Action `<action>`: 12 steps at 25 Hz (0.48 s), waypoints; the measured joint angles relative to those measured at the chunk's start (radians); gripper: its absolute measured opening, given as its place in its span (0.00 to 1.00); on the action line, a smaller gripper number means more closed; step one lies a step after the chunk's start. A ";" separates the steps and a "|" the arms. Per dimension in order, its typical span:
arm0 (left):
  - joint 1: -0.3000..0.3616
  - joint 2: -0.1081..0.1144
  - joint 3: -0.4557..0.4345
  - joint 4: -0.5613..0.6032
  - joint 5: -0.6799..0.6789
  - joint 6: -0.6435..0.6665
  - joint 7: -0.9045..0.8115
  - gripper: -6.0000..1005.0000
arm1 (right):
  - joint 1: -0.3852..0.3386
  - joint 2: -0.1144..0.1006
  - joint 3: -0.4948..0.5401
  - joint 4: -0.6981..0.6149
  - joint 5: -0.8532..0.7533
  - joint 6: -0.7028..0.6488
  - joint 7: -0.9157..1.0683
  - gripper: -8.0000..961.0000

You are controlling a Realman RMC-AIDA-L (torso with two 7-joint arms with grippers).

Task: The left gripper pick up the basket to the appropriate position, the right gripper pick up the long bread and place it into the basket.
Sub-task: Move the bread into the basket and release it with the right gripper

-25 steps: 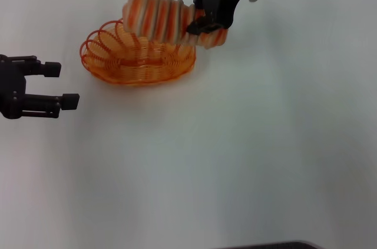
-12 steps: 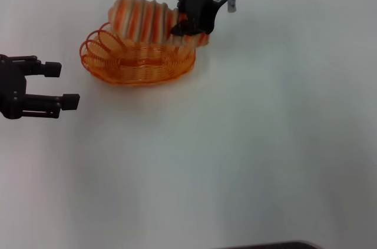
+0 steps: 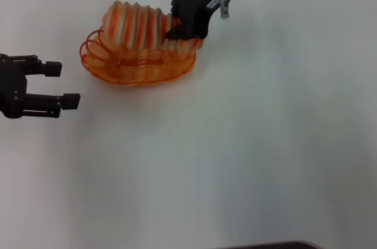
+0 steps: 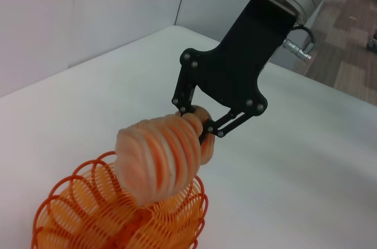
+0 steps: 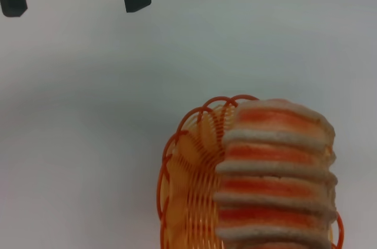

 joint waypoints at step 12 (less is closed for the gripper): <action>-0.010 0.000 0.004 -0.004 0.000 -0.001 -0.001 0.84 | -0.015 0.001 -0.018 0.002 0.028 0.040 -0.013 0.30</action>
